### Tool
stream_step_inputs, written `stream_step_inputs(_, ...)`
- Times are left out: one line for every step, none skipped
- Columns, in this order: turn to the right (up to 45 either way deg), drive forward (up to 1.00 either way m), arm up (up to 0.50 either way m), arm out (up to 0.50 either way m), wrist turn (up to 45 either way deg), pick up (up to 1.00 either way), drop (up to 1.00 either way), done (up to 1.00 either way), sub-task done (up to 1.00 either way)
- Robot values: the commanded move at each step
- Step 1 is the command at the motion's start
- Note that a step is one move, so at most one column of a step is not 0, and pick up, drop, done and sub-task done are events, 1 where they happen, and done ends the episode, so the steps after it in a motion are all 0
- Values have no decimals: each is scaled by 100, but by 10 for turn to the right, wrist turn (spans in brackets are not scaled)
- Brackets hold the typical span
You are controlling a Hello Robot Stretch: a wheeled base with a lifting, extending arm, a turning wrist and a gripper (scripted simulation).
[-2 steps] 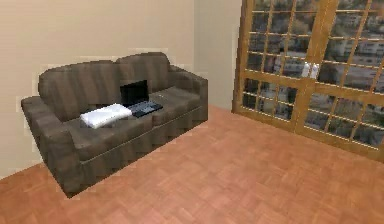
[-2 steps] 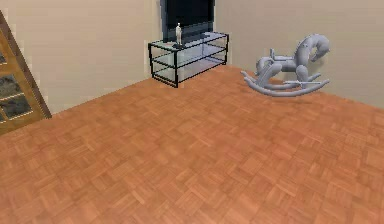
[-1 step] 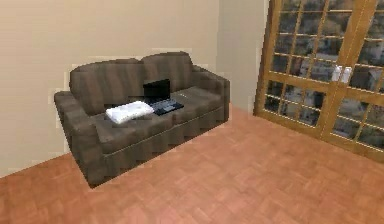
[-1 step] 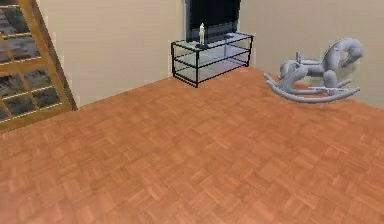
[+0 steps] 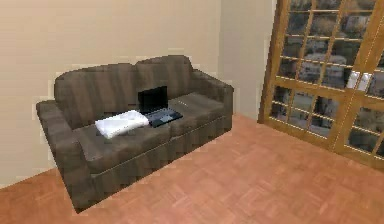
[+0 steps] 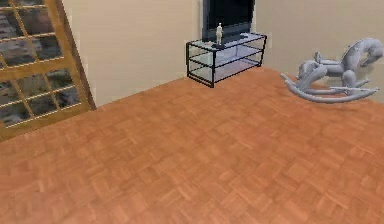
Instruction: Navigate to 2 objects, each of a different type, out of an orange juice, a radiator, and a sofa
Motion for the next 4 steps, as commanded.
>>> stream_step_inputs(-390,0,0,0,0,0,0,0,0)
stream_step_inputs(0,70,0,0,0,0,0,0,0)
stream_step_inputs(-450,0,0,0,0,0,0,0,0)
stream_step_inputs(-60,0,0,0,0,0,0,0,0)
